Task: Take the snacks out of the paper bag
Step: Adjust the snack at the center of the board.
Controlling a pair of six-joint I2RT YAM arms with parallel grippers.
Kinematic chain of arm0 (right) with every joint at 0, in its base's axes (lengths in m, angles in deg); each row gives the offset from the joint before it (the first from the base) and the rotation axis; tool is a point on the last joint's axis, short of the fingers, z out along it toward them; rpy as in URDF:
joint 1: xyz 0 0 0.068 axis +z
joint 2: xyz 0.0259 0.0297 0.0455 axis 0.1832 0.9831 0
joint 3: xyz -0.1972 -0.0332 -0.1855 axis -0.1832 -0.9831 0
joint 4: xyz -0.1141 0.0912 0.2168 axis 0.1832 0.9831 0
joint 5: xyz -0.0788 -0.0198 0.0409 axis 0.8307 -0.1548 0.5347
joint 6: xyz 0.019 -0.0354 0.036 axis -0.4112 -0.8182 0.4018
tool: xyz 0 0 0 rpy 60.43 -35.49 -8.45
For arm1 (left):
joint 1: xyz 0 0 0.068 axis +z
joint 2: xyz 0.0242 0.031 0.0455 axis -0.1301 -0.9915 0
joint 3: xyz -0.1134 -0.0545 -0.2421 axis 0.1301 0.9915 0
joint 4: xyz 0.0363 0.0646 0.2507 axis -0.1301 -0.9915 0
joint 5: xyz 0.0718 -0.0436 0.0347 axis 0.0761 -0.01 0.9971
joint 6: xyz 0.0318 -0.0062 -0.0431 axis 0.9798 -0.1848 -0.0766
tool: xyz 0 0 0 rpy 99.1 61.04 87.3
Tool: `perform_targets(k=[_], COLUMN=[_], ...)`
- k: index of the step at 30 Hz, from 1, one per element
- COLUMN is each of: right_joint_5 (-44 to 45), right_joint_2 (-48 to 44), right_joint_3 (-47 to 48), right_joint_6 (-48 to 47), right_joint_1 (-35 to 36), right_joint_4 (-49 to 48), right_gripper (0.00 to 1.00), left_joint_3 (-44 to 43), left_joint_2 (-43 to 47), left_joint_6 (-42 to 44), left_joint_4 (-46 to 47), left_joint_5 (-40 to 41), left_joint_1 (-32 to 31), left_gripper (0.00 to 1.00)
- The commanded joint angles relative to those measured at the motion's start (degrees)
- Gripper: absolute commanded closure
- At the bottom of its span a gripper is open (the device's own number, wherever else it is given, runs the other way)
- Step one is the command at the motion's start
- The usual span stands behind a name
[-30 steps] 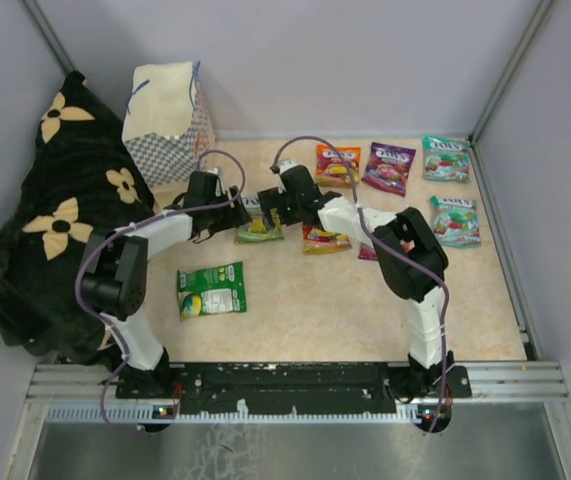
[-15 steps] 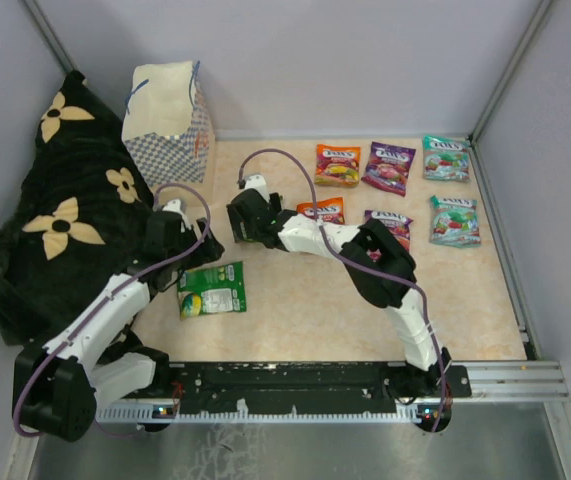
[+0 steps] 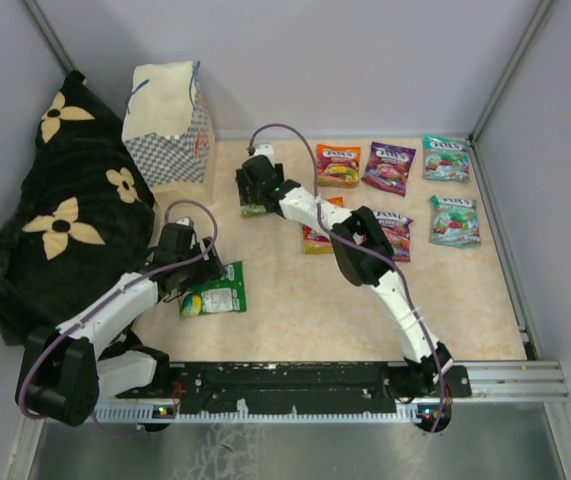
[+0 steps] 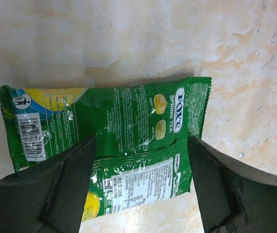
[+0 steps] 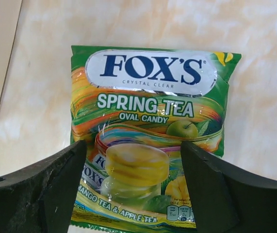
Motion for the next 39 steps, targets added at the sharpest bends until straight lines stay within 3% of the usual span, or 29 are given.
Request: perform_targets(k=[1, 5, 13, 19, 22, 24, 29, 33, 39], right_joint_5=[-6.9, -7.9, -9.8, -12.7, -13.1, -11.2, -2.7, -1.0, -2.4], right_joint_2=[8.6, 15.4, 18.0, 9.3, -2.5, -13.9, -32.2, -35.4, -35.3], right_joint_3=[15.8, 27.4, 31.2, 27.2, 15.3, 1.1, -30.8, -41.6, -48.4], right_joint_6=[-5.3, -7.4, -7.7, -9.6, -10.3, -10.2, -11.5, -11.6, -9.7], right_joint_1=[-4.1, -6.1, -8.9, -9.2, -9.5, -9.4, -9.6, -10.8, -12.7], right_joint_4=[5.2, 9.4, 4.6, 1.4, 0.0, -3.7, -13.6, -15.3, -16.9], right_gripper=[0.22, 0.22, 0.25, 0.08, 0.07, 0.09, 0.17, 0.19, 0.19], left_joint_3=[0.7, 0.6, -0.4, -3.3, -5.3, -6.8, -10.4, -16.0, -22.7], left_joint_2=[-1.5, -3.0, -7.4, -13.6, -18.2, -21.5, -28.3, -33.2, -37.5], left_joint_6=[-1.0, -0.9, -0.3, 0.7, 0.5, 0.2, 0.7, 3.0, 8.1], left_joint_4=[3.0, 3.5, 5.5, 6.9, 8.6, 10.0, 12.5, 12.4, 13.0], left_joint_5=[0.2, 0.4, -0.2, 1.1, 1.3, 1.1, 0.8, 0.9, -0.7], left_joint_1=[-0.6, -0.7, -1.6, -4.9, -7.3, -9.1, -10.5, -10.9, -11.6], left_gripper=[0.18, 0.18, 0.18, 0.19, 0.21, 0.28, 0.32, 0.36, 0.39])
